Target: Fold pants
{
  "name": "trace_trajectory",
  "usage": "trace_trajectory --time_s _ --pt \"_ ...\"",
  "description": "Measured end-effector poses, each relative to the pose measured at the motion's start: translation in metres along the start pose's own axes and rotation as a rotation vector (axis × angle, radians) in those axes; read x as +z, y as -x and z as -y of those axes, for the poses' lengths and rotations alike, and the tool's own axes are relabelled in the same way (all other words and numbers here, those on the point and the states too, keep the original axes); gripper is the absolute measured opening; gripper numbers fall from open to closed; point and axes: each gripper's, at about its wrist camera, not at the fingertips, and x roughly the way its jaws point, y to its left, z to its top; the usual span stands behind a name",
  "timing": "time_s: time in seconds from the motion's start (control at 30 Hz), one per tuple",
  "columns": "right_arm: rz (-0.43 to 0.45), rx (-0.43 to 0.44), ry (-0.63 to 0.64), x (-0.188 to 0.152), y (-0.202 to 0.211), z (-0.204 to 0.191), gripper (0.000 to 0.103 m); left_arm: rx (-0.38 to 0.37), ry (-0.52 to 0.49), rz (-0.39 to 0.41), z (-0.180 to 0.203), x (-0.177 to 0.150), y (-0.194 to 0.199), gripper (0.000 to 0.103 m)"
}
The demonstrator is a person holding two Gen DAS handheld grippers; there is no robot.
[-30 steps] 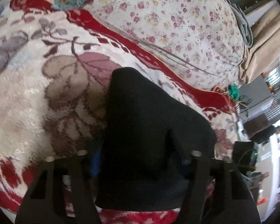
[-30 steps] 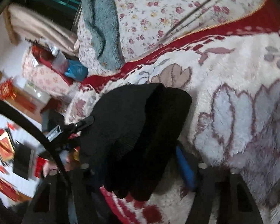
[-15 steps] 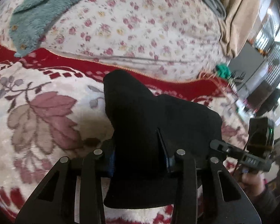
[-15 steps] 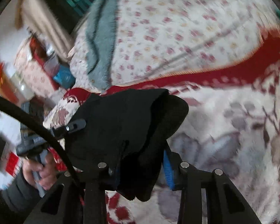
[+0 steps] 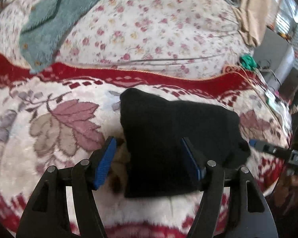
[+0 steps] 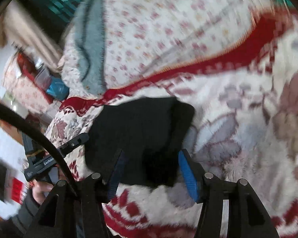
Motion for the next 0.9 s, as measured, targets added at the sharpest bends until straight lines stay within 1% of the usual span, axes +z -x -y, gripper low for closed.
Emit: trace_trajectory --time_s 0.07,0.1,0.13,0.17,0.2,0.23,0.3,0.37,0.4,0.43,0.47,0.53,0.67,0.77,0.9 --pt "0.026 -0.044 0.071 -0.007 0.018 -0.025 0.054 0.001 -0.071 0.001 0.012 -0.01 0.016 0.067" --pt "0.026 -0.085 0.112 -0.011 0.024 -0.038 0.054 0.011 -0.109 0.005 0.018 -0.018 0.023 0.067" --pt "0.025 -0.146 0.158 -0.015 0.029 -0.051 0.054 0.024 -0.133 0.005 0.022 -0.023 0.027 0.067" --pt "0.025 -0.229 0.207 -0.022 0.033 -0.065 0.054 0.046 -0.161 0.0 0.026 -0.031 0.029 0.067" --pt "0.025 -0.278 0.233 -0.028 0.036 -0.074 0.054 0.069 -0.191 -0.006 0.03 -0.039 0.027 0.067" --pt "0.032 -0.286 0.244 -0.032 0.039 -0.079 0.054 0.079 -0.211 -0.004 0.03 -0.046 0.025 0.067" --pt "0.09 -0.239 0.235 -0.045 0.05 -0.084 0.055 0.094 -0.229 0.009 0.027 -0.06 0.02 0.067" --pt "0.146 -0.171 0.175 -0.055 0.051 -0.079 0.057 0.12 -0.197 -0.039 0.021 -0.063 0.011 0.067" --pt "0.156 -0.166 0.165 -0.058 0.048 -0.077 0.057 0.121 -0.182 -0.031 0.021 -0.062 0.011 0.067" --pt "0.153 -0.183 0.169 -0.061 0.043 -0.075 0.057 0.124 -0.176 -0.017 0.02 -0.062 0.012 0.067" --pt "0.123 -0.211 0.175 -0.062 0.035 -0.073 0.057 0.132 -0.175 -0.014 0.02 -0.062 0.012 0.067" --pt "0.076 -0.225 0.178 -0.062 0.026 -0.07 0.057 0.137 -0.172 -0.028 0.018 -0.063 0.008 0.067" --pt "0.085 -0.178 0.142 -0.061 0.032 -0.06 0.057 0.145 -0.189 -0.026 0.021 -0.064 0.007 0.067" --pt "0.09 -0.177 0.114 -0.061 0.034 -0.056 0.057 0.145 -0.198 -0.021 0.023 -0.065 0.008 0.067" --pt "0.077 -0.177 0.125 -0.061 0.031 -0.058 0.057 0.145 -0.189 -0.023 0.022 -0.065 0.008 0.067"
